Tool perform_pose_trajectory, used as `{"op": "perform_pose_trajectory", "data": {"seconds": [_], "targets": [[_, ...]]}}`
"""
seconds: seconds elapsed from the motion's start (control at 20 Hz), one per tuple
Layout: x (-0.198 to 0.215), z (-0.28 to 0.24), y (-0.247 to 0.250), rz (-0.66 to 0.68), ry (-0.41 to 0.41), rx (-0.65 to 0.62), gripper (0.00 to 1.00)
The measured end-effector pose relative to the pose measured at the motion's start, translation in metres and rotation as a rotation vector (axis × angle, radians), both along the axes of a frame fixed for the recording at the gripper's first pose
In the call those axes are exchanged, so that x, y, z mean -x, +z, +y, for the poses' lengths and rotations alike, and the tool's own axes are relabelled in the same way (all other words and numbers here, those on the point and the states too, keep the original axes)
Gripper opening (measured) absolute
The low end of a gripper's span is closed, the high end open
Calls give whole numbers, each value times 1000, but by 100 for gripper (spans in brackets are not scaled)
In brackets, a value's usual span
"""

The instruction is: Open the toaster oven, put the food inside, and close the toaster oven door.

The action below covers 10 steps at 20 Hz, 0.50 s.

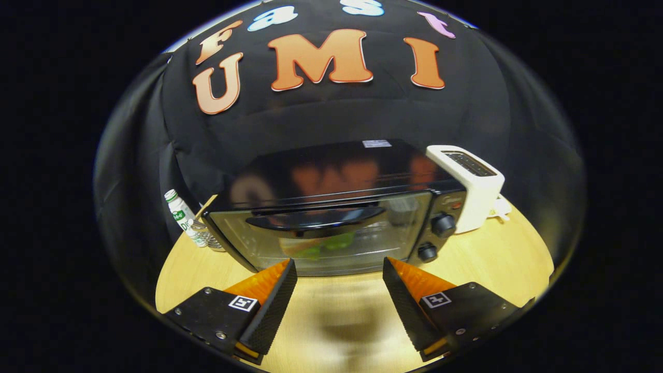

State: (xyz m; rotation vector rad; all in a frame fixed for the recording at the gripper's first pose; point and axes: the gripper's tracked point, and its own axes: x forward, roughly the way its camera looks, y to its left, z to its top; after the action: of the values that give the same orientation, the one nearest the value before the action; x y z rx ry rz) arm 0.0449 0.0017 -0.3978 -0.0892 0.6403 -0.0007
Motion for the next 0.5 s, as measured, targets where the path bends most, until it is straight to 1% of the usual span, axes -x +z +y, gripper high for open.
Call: {"op": "perform_pose_trajectory", "data": {"seconds": [0.15, 0.25, 0.35, 0.5], "targets": [[1, -30, 26, -28, -30, 2, 99], [-5, -51, 51, -70, -53, 7, 99], [-10, -68, 85, -119, -77, -12, 99], [-23, -87, 144, -220, -84, -17, 99]]}}
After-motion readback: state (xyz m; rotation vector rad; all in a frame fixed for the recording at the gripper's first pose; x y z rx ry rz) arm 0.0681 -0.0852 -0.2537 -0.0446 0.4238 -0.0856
